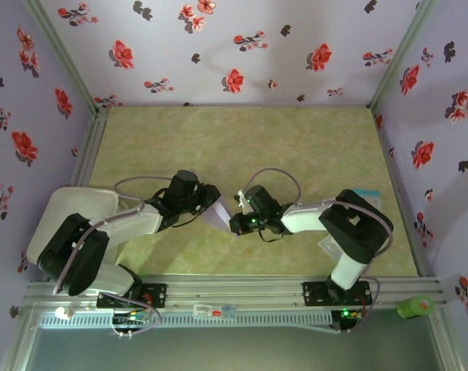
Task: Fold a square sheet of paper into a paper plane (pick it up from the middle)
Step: Fourth fold the wing at the center of the table.
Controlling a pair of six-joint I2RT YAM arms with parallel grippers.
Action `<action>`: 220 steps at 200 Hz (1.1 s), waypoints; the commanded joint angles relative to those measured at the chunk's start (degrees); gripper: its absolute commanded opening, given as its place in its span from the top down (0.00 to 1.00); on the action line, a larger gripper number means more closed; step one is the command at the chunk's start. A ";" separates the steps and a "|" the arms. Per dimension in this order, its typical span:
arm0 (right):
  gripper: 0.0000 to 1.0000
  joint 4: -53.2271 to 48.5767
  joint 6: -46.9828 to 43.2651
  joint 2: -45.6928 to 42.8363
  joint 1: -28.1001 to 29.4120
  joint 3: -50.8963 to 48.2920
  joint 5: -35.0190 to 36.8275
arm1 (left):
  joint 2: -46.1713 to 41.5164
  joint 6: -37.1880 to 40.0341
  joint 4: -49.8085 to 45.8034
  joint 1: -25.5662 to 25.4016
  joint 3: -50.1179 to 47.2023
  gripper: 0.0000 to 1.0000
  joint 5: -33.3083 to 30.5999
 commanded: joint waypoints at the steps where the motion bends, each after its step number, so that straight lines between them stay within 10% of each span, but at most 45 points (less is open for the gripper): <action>1: 0.95 -0.61 3.40 2.03 -0.77 1.53 -3.23 | -1.40 1.83 0.25 0.47 -0.26 0.76 0.58; 220: 0.95 9.04 15.08 3.55 -3.09 -2.40 -4.98 | 7.53 0.04 18.73 1.54 -4.93 0.95 7.32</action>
